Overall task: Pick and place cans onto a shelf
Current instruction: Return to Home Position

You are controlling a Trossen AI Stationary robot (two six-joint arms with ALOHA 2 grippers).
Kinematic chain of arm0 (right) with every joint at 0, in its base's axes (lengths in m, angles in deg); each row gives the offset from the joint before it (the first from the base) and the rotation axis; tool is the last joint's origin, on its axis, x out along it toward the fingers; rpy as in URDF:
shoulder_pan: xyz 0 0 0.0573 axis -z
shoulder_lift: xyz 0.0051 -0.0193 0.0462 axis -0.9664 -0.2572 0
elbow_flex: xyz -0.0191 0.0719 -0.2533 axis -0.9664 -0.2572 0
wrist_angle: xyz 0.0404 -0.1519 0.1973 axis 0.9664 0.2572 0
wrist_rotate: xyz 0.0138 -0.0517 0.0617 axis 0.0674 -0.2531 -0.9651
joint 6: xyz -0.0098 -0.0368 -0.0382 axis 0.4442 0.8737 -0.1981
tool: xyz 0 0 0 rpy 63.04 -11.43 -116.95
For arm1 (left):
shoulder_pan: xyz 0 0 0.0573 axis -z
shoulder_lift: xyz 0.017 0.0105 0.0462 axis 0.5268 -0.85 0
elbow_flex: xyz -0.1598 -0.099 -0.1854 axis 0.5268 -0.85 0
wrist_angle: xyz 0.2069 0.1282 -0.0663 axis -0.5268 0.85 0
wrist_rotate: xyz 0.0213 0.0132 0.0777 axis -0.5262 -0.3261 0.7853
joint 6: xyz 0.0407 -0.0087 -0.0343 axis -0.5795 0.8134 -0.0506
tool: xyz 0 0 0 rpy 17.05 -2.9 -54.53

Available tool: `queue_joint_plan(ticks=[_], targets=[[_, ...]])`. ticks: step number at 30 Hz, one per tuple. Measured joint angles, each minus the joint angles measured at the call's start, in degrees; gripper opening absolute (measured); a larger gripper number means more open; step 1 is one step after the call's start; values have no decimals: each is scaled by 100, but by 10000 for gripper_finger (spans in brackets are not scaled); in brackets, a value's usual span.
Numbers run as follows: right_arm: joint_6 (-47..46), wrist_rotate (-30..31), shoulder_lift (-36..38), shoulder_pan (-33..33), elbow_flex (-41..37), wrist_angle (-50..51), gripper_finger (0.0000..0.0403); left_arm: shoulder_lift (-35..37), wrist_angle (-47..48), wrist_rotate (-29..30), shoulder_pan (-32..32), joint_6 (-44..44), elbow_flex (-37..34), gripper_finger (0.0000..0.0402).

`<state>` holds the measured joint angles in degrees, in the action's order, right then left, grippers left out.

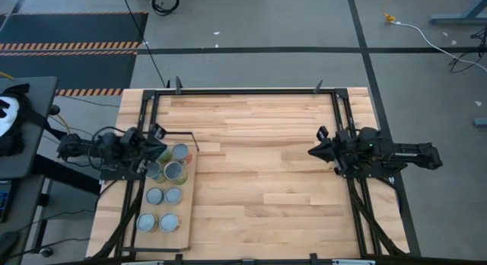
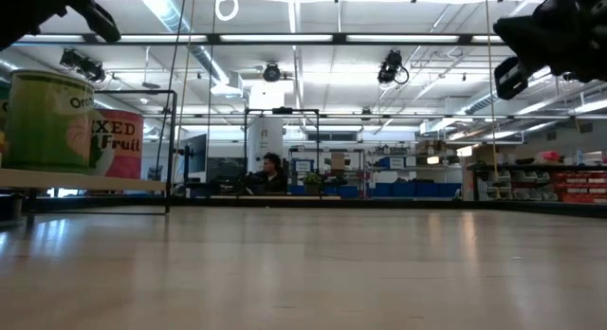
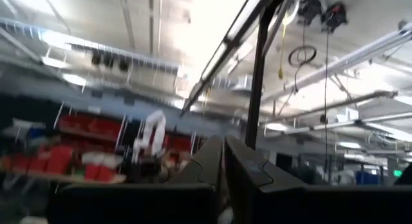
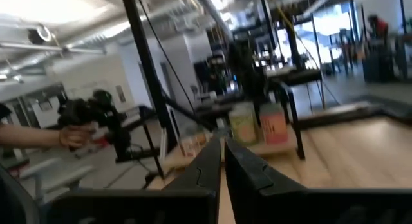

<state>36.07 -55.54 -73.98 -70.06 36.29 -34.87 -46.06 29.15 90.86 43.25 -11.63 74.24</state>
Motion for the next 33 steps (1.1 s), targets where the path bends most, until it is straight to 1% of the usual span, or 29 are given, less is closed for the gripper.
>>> queue_joint_plan(ticks=[3, 9, 11, 15, 17, 18, 20, 21, 24, 26, 29, 33], targets=[[0, 0, 0, 0, 0, 322, 27, 0, 415, 2, 0, 63, 0, 25], [6, 0, 0, 0, 0, 337, 27, 0, 1485, -35, 0, -284, 0, 25], [6, 0, 0, 0, 0, 337, 27, 0, 1615, -361, -2, -438, 0, 25], [6, 0, 0, 0, 0, 335, 27, 0, 1763, -1508, -2, -723, 0, 25], [7, 0, 0, 0, 0, 334, 27, 0, 2105, -1819, 0, -862, 0, 25], [6, 0, 0, 0, 0, 332, 27, 0, 2350, -1833, 0, -899, 0, 25], [6, 0, 0, 0, 0, 332, 27, -4, 2756, -1711, -4, -912, -2, 25], [7, 1, 0, 0, 0, 331, 27, -2, 2846, -1530, -4, -888, -2, 25], [8, 0, 0, 0, 0, 330, 27, -2, 2783, -818, -4, -792, -2, 25], [8, 0, 0, 0, 0, 330, 27, -2, 2603, -519, -4, -873, -2, 25], [7, 0, 0, 0, 0, 328, 27, 0, 2568, -276, -4, -1140, -2, 25], [6, 0, 0, 0, 0, 328, 27, 0, 2751, 92, -4, -1170, -2, 25]])
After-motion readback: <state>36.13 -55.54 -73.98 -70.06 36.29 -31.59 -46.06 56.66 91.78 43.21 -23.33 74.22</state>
